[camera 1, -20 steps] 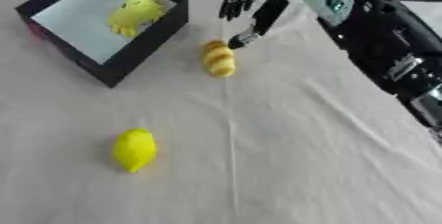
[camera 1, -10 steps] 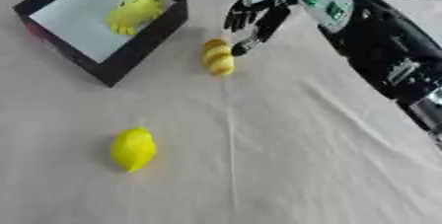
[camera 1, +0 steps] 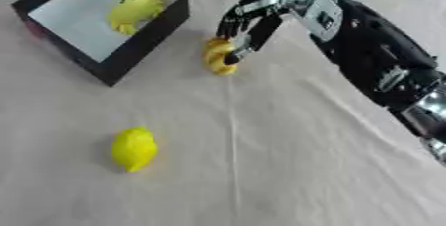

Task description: Pick up objects on the table and place them in the box.

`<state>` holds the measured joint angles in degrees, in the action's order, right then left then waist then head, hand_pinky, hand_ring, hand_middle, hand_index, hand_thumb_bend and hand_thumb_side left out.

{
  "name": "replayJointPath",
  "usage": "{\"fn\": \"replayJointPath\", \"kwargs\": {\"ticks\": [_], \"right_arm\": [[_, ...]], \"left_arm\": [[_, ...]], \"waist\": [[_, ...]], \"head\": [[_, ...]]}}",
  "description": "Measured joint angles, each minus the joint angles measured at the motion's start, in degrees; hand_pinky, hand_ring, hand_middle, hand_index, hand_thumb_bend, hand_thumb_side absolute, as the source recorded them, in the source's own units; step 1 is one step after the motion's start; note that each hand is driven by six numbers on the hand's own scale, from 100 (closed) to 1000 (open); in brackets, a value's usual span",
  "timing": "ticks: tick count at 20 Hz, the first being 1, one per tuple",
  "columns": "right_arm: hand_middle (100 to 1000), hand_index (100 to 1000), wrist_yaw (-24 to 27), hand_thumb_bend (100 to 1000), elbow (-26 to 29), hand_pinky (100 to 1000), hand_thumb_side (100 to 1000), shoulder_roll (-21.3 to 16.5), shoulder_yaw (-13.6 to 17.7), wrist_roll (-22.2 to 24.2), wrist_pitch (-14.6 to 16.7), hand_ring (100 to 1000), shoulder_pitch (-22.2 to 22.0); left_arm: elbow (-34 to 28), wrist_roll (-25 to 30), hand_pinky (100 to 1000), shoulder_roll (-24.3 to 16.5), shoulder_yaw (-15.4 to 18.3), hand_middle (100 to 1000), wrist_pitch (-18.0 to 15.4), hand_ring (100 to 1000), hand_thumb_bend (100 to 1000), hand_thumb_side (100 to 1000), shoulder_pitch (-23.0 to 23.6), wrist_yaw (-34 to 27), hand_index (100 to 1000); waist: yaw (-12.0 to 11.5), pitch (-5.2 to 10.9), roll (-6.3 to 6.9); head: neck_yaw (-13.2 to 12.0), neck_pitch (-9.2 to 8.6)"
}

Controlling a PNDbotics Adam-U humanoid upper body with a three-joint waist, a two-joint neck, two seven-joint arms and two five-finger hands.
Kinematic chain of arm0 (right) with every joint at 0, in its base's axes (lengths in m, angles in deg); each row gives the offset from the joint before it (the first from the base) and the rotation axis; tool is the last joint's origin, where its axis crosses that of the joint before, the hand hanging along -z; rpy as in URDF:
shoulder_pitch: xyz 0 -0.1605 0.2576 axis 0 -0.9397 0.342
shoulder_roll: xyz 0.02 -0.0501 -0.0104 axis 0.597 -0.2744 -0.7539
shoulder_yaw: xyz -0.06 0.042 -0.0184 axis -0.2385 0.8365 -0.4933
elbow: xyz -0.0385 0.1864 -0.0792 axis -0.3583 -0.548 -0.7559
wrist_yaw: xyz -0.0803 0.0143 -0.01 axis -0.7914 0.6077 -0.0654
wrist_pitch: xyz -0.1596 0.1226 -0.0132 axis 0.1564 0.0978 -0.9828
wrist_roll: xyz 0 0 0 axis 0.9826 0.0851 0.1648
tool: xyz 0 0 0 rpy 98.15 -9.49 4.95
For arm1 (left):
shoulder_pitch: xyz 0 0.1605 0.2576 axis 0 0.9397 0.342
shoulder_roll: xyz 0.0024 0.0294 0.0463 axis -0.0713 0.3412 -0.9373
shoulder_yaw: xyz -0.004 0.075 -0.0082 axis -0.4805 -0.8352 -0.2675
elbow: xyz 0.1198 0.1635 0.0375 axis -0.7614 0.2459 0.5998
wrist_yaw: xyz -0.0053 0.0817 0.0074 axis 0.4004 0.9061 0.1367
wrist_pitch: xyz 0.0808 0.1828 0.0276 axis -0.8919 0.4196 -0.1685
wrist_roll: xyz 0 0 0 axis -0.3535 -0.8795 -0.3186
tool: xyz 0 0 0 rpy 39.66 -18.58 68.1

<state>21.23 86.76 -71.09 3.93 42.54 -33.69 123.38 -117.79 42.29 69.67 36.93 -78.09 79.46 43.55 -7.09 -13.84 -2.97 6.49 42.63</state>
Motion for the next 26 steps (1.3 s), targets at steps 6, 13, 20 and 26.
{"fn": "replayJointPath", "kwargs": {"ticks": [6, 13, 20, 26], "right_arm": [[801, 884, -5.02, 529, -1.04, 873, 540, 1.16, 0.01, -2.30, 0.93, 857, -0.01], [775, 880, -11.92, 483, -2.14, 855, 402, 2.56, 0.54, -6.98, 2.47, 832, -0.01], [692, 824, -14.71, 409, -3.90, 815, 118, 3.87, 1.76, -10.21, 3.57, 768, -0.01], [616, 776, -15.22, 395, -5.51, 772, 100, 4.80, 2.62, -14.01, 3.03, 710, 0.03]], "left_arm": [[0.00, 0.11, 881, 0.05, -0.02, 778, 0.05, 771, 146, 864, -0.09, 0.00, 783], [0.00, 0.23, 882, 0.48, -0.03, 778, 0.02, 772, 147, 865, -0.18, 0.00, 783], [0.00, 0.40, 883, 0.50, -0.04, 778, 0.07, 772, 148, 867, -0.52, 0.00, 783], [0.00, 0.54, 883, 0.53, -0.32, 778, 0.08, 773, 150, 867, -0.60, 0.00, 781]], "waist": [[-0.34, -0.37, 0.00], [-0.48, -0.56, 0.00], [-0.80, -0.69, 0.00], [-0.84, -0.76, 0.02]], "head": [[0.18, -0.01], [0.24, -0.02], [0.51, -0.06], [0.69, -0.31]]}}
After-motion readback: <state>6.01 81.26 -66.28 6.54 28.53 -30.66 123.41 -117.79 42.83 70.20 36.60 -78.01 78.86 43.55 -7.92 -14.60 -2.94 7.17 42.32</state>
